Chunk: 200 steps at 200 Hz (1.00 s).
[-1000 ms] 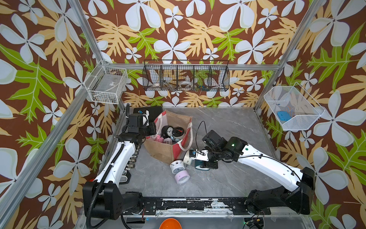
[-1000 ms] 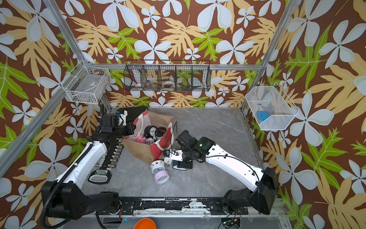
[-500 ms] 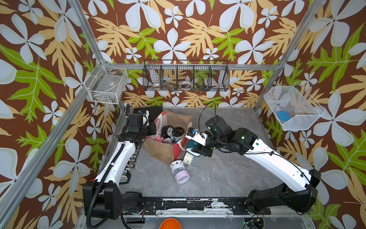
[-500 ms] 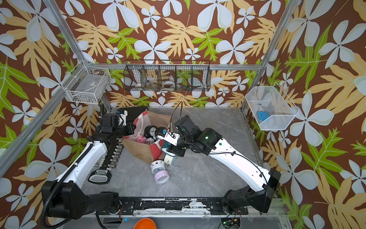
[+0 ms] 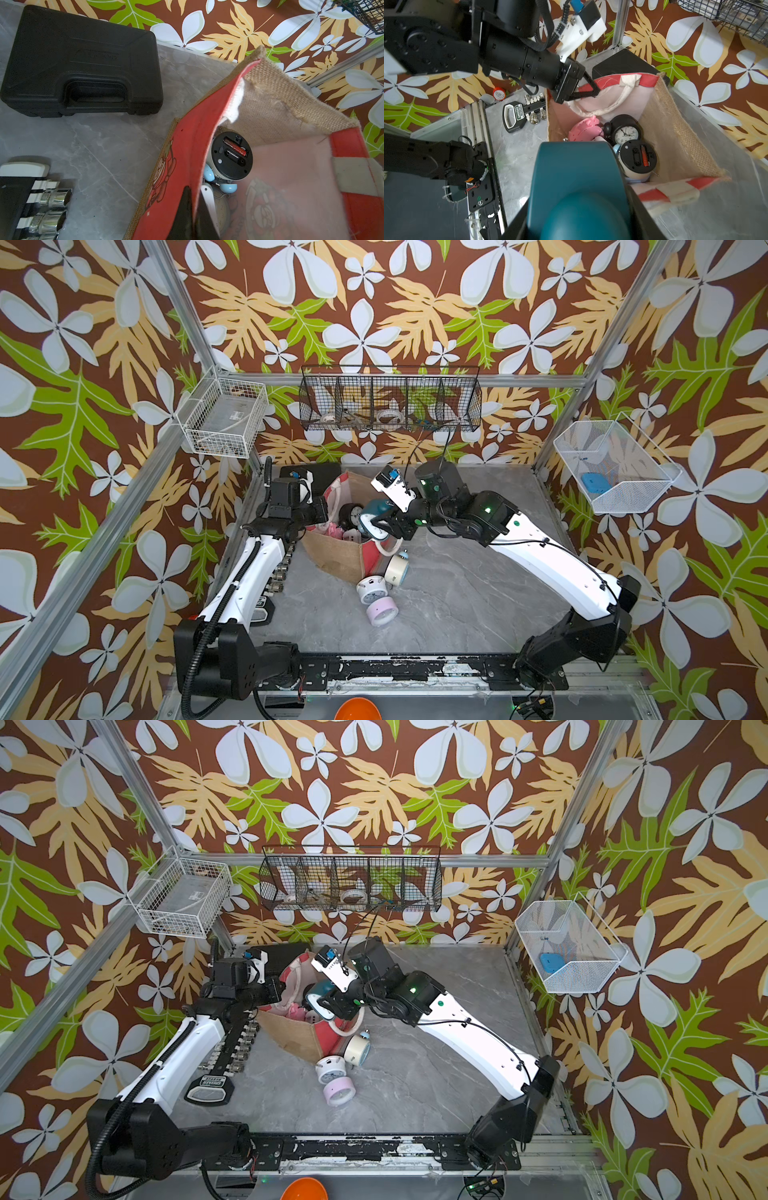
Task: Put the alarm clock into the canvas bag
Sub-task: Place the alarm at the canvas bag.
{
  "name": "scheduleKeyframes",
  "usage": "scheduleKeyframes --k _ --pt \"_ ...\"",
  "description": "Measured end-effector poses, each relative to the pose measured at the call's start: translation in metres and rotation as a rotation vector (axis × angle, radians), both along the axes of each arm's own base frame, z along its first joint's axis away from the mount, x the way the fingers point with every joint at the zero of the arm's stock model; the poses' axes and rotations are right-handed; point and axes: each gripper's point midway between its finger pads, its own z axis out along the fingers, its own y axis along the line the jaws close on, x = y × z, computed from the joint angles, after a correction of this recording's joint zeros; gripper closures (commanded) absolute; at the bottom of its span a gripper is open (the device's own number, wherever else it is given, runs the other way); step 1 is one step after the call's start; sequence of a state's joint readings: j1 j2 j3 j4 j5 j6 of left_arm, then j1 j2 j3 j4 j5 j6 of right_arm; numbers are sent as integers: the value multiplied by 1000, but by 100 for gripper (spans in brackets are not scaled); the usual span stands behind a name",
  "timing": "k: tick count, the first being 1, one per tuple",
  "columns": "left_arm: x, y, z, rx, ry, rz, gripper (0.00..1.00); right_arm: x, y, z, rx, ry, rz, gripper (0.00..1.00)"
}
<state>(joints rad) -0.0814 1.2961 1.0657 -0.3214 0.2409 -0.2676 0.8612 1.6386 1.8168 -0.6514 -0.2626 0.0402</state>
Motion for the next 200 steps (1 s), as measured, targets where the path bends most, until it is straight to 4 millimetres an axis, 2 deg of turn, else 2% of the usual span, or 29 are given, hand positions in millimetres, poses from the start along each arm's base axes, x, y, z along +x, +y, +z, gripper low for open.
scheduleKeyframes --k 39,71,87,112,134,167,200 --pt "0 0 0 -1 0 -1 100 26 40 -7 16 45 -32 70" --pt "0 0 0 -4 1 0 100 32 74 -37 -32 101 -9 70" --pt "0 4 -1 0 5 20 100 35 81 -54 -72 131 -8 70" --pt "0 3 0 6 -1 14 100 41 87 -85 -137 165 -6 70" --pt "-1 0 0 1 -1 5 100 33 87 -117 -213 224 22 69" --pt "-1 0 0 -1 -1 3 100 29 83 -139 -269 260 45 69" --pt "-1 0 1 -1 -1 4 100 21 80 -173 -337 326 62 68"
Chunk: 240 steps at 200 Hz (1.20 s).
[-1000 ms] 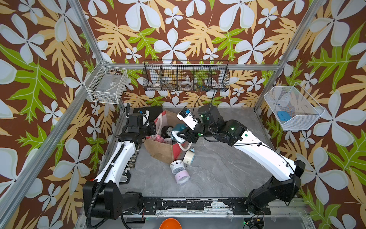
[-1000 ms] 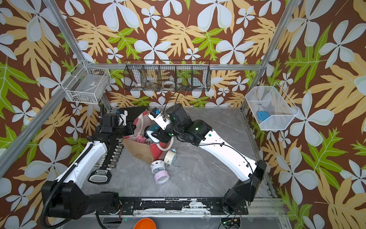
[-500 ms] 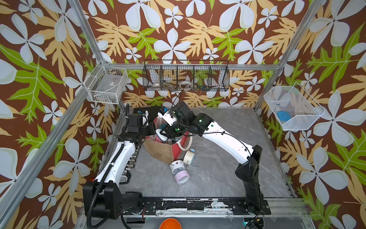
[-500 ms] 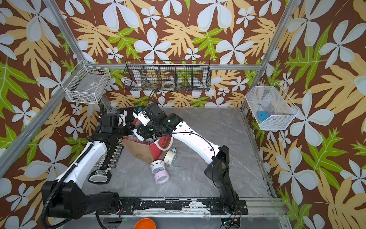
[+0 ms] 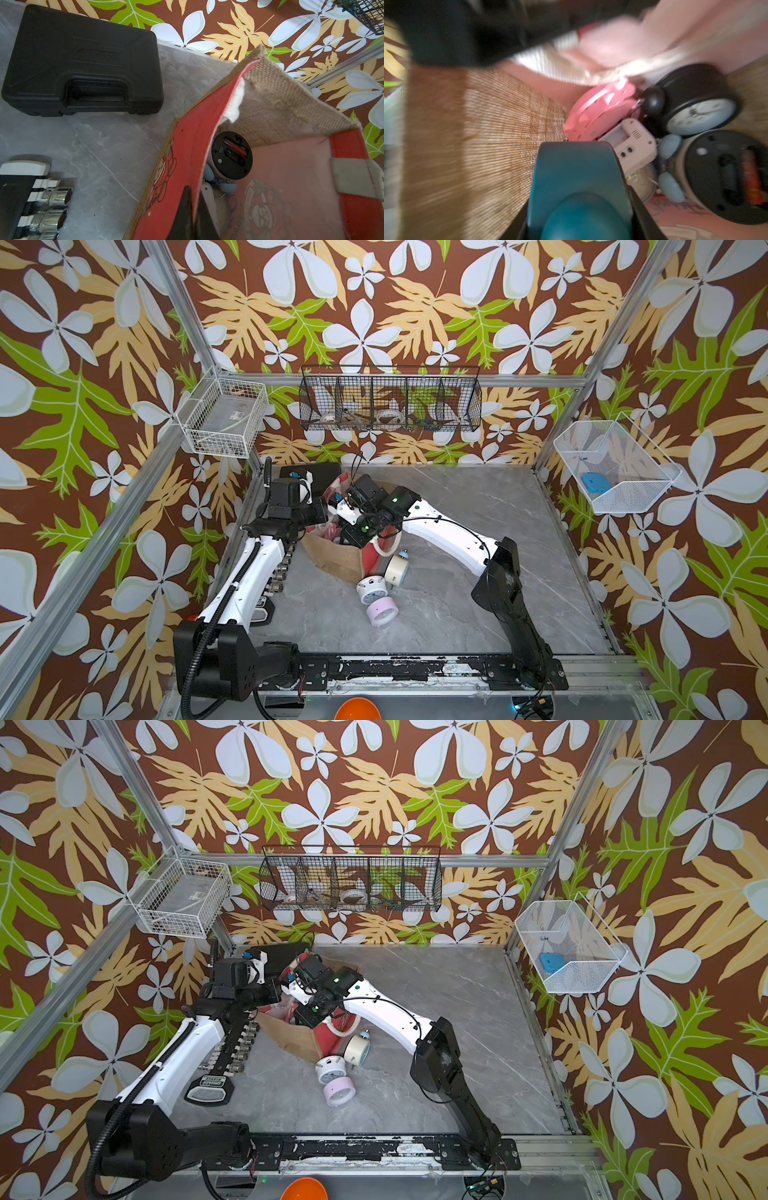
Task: Put the alarm clock into the canvas bag
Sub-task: Place the alarm at the canvas bag.
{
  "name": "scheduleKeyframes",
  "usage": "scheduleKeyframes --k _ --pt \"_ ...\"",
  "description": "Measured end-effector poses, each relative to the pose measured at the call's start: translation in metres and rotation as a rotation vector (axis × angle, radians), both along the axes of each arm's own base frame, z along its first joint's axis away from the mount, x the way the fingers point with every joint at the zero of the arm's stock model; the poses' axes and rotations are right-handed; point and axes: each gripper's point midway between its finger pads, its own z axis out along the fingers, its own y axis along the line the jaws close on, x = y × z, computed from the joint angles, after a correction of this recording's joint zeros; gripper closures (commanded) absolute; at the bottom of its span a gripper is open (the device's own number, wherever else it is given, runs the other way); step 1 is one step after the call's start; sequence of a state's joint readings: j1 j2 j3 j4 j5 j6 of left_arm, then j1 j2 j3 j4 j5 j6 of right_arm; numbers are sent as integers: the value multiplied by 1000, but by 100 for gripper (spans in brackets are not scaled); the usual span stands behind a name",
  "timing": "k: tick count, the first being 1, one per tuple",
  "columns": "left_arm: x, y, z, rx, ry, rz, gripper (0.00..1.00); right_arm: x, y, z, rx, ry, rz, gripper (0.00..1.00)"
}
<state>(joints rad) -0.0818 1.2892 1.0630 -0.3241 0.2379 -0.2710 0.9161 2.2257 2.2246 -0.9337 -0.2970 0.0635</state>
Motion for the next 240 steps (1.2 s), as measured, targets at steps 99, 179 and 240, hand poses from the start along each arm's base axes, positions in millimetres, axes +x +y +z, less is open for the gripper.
scheduleKeyframes --k 99,179,240 --pt "-1 -1 4 -11 -11 -2 100 7 3 -53 -107 43 5 57" --pt "-1 -2 4 -13 -11 -5 100 28 -15 -36 -139 -32 -64 29" --pt "-1 -2 4 -12 -9 -4 100 23 -18 26 -37 -99 -68 25"
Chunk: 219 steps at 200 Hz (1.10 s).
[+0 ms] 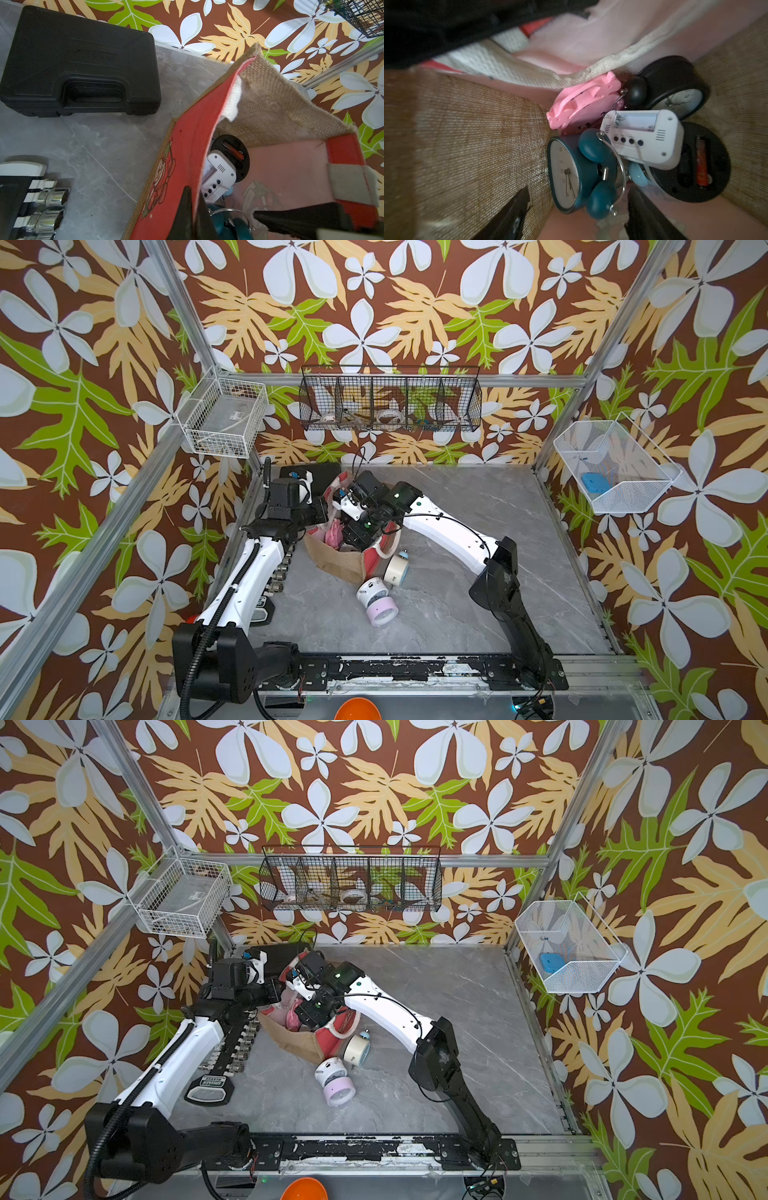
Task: Put the alarm clock into the canvas bag
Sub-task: Place the alarm at the canvas bag, then pick up the alarm from the center of the board.
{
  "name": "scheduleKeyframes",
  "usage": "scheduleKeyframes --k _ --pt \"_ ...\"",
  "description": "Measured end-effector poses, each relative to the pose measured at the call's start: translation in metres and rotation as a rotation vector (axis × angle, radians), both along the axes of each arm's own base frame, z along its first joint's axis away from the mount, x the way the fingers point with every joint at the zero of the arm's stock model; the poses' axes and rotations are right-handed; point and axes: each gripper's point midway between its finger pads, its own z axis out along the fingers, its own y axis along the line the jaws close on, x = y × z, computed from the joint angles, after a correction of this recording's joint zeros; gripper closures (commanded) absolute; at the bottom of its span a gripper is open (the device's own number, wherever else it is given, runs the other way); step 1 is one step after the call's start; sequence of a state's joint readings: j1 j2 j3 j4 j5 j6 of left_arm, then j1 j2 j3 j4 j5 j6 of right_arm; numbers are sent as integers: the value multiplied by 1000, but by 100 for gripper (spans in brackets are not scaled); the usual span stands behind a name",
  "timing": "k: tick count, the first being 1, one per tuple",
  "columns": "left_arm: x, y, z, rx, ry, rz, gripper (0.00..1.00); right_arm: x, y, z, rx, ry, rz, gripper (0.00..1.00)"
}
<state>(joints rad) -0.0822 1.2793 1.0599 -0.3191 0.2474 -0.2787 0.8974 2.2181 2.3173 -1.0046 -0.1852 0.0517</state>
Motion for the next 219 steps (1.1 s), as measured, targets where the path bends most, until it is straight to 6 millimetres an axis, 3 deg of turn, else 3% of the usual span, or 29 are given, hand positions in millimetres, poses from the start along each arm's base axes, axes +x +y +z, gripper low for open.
scheduleKeyframes --k 54,116,157,219 --pt "0 0 0 1 0 1 100 -2 -13 45 45 -78 -12 26" --pt "0 0 0 2 0 2 100 -7 -47 84 35 -213 65 28" --pt "0 1 0 2 0 3 100 -25 -59 90 6 -267 209 30" --pt "0 1 0 2 0 2 100 -61 -81 79 -27 -263 394 31"
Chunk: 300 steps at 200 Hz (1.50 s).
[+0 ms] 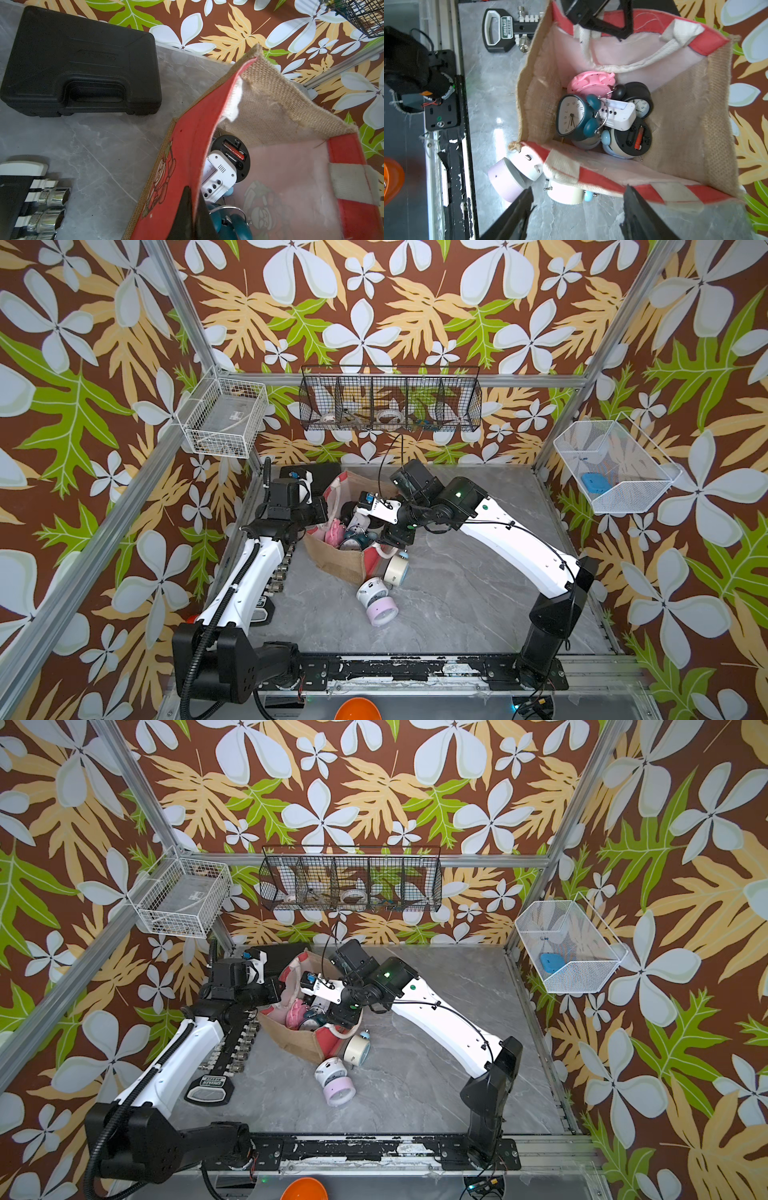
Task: Put the alarm clock into the canvas bag
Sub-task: Pick up the alarm from the center of the board.
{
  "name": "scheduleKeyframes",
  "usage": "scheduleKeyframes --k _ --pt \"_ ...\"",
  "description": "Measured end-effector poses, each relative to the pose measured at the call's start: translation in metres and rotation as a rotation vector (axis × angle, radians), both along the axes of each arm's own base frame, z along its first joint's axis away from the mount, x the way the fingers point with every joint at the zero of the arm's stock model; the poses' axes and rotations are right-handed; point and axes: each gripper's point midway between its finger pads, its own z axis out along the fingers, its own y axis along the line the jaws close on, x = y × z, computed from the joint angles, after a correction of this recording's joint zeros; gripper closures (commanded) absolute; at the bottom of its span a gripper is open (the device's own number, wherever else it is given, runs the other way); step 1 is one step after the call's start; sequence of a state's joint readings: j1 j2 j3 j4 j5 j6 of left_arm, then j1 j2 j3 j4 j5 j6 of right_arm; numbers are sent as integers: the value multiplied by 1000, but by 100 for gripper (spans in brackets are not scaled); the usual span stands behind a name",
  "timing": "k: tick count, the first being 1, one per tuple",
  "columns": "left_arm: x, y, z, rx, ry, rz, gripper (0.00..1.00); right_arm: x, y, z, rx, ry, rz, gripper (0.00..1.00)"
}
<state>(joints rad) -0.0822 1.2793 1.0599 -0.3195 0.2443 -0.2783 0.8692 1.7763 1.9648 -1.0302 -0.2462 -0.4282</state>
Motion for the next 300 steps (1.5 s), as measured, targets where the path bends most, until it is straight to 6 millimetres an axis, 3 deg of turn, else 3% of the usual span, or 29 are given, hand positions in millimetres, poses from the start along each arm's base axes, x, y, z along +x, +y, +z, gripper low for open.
scheduleKeyframes --k 49,106,186,237,300 --pt "0 0 0 0 0 0 100 -38 -15 -25 -36 9 169 30" --pt "0 0 0 0 0 0 100 -68 -15 -61 -72 39 339 31" --pt "0 0 0 0 0 0 100 -107 -7 -136 -185 155 473 32" --pt "0 0 0 0 0 0 100 -114 -9 -165 -235 167 485 30" --pt "0 0 0 0 0 0 100 -104 4 -172 -239 125 486 26"
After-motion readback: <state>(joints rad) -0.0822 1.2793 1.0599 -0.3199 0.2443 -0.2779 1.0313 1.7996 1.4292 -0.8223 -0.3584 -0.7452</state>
